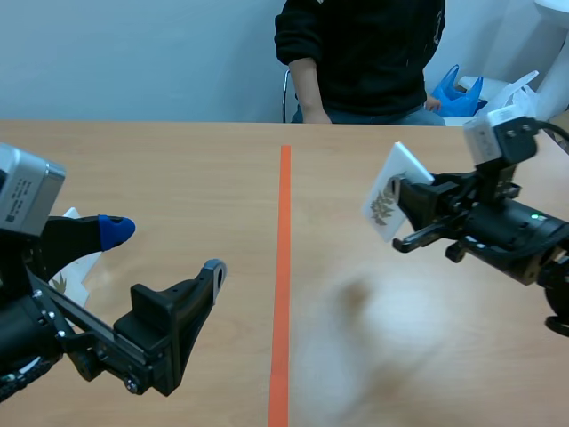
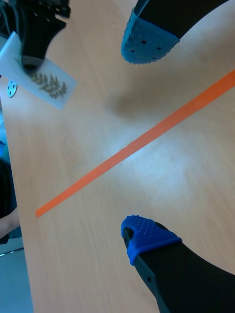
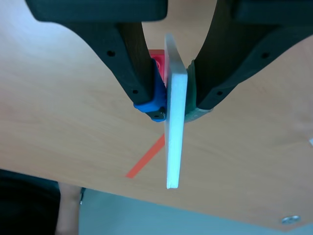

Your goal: Sort the leaf by its shape. The table is split by an orange tape line. A compound leaf with several leaflets goes to the left side, a simple leaf with one blade goes to the right side. Return to the home posture when a red brick is placed on the table.

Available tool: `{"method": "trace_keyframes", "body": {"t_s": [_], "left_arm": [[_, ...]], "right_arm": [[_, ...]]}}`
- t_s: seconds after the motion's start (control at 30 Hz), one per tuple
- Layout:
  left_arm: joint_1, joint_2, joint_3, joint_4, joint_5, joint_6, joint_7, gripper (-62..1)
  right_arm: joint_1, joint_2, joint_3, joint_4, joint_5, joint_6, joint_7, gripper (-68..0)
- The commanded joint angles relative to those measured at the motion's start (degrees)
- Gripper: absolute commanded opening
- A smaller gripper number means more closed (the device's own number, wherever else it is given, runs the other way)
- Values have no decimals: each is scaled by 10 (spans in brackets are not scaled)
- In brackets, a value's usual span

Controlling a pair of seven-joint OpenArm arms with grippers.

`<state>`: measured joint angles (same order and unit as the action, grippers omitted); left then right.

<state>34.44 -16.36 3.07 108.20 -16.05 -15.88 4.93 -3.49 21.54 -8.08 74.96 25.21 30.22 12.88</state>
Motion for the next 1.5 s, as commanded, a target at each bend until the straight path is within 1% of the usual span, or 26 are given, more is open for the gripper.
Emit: {"method": "trace_keyframes", "body": {"t_s": [0.0, 0.07, 0.13, 0.2, 0.3, 0.37, 0.5, 0.57, 0.73, 0.87, 1.0, 1.03, 1.13, 1.23, 1.27, 1.33, 1.47], "left_arm": [[0, 1, -3, 2, -4, 1, -7, 14], [0, 1, -3, 2, -4, 1, -7, 14], [0, 1, -3, 2, -4, 1, -8, 14], [0, 1, -3, 2, -4, 1, -8, 14], [0, 1, -3, 2, -4, 1, -8, 14], [0, 1, -3, 2, -4, 1, -8, 14], [0, 1, -3, 2, -4, 1, -8, 14], [0, 1, -3, 2, -4, 1, -8, 14], [0, 1, -3, 2, -4, 1, -8, 14], [0, 1, -3, 2, -4, 1, -8, 14], [0, 1, -3, 2, -4, 1, -8, 14], [0, 1, -3, 2, -4, 1, -8, 14], [0, 1, -3, 2, -4, 1, -8, 14], [0, 1, -3, 2, -4, 1, -8, 14], [0, 1, -3, 2, -4, 1, -8, 14], [0, 1, -3, 2, -4, 1, -8, 14], [0, 1, -3, 2, -4, 1, -8, 14]], "right_arm": [[-4, 14, 23, 3, 22, 15, -1, -660], [-21, 26, 57, 3, 45, 25, -1, -660], [-35, 37, 87, 3, 66, 26, -1, -660], [-46, 42, 115, 3, 68, 26, -2, -660], [-54, 42, 146, 2, 85, 26, -12, -660], [-52, 42, 156, -3, 87, 16, -21, -660], [-46, 40, 157, -19, 87, -43, -29, -660], [-33, 37, 157, -43, 87, -68, -29, -660], [26, 35, 157, -132, 87, -71, -29, -663], [72, 28, 149, -201, 81, -90, -17, -663], [109, 22, 120, -261, 66, -100, 0, -663], [113, 21, 113, -270, 60, -104, 5, -663], [118, 16, 99, -285, 50, -130, 16, -663], [117, 14, 88, -290, 47, -154, 21, -662], [117, 14, 85, -291, 47, -159, 21, -662], [117, 14, 84, -292, 47, -159, 21, -648], [117, 14, 84, -292, 47, -159, 21, -571]]}}
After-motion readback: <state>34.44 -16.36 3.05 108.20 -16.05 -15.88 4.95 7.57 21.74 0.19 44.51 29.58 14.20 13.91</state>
